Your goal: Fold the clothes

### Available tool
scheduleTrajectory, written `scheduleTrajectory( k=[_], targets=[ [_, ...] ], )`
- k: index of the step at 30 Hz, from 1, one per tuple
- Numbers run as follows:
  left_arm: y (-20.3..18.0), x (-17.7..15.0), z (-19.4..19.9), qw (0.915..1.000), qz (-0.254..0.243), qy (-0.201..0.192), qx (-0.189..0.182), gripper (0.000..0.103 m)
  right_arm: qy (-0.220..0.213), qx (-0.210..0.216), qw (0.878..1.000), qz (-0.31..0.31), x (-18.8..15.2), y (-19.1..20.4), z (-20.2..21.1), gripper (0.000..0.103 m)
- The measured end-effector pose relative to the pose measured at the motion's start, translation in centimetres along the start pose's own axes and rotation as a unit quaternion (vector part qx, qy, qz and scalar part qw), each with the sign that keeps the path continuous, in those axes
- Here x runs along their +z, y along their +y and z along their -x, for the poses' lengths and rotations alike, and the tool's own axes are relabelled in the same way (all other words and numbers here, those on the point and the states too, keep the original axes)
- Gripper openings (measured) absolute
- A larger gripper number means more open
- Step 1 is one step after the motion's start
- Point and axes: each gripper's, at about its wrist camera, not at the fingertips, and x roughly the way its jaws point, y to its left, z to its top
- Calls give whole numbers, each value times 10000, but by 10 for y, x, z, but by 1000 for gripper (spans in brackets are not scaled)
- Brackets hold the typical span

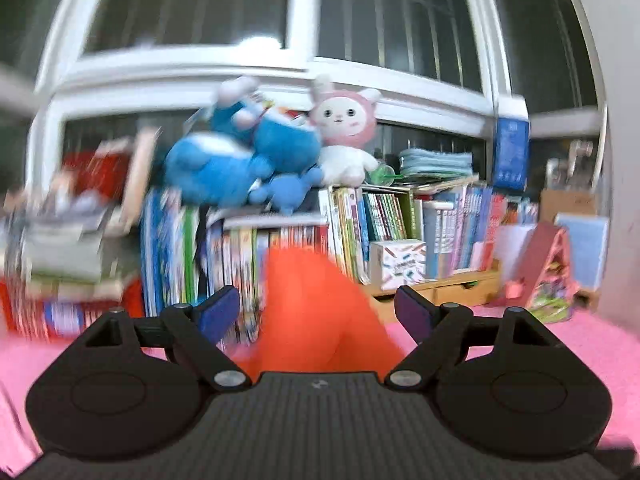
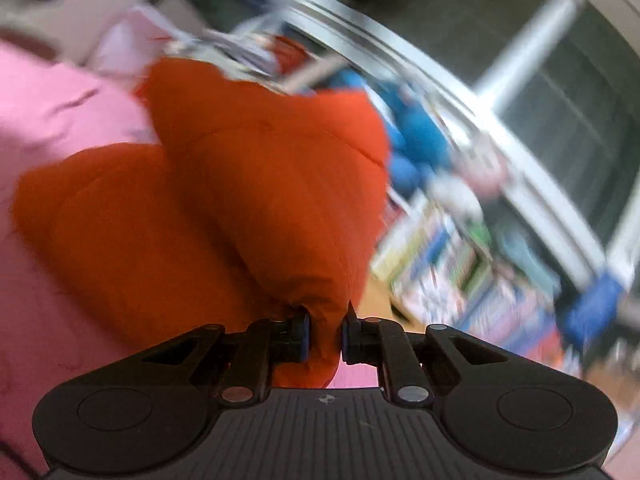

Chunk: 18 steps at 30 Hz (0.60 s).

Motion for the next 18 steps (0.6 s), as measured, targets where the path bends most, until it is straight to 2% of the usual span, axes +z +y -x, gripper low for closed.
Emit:
scheduleTrajectory(
  k=[2,3,5,7,8,11,12,16,18],
  targets=[
    [-19,6,-32,9973,-704,78,212,86,-144,110,9997,176,3,10,2,16],
    [-29,3,-49,9921,-1137,213,489,86,-198,161,9994,221,5,13,3,16],
    [-39,-18,-80,9748,-1836,565,1131,85,-193,183,9996,97,6,13,4,18],
    [-31,-44,-91,9691,-1910,876,1292,86,-126,210,9996,-156,7,8,3,22],
    [-20,-57,-89,9713,-1694,1010,1332,86,-59,295,9989,-361,6,4,0,31],
    [14,-82,-73,9761,-978,1265,1472,86,145,549,9936,-974,3,-11,-10,44],
    [22,-88,-67,9758,-808,1332,1536,86,213,634,9908,-1178,2,-15,-14,47],
    [46,-117,-42,9726,-300,1505,1748,86,394,946,9784,-1794,6,-26,-32,70],
    [55,-126,-30,9703,-97,1555,1851,86,523,1215,9694,-2066,10,-27,-44,71]
  ],
)
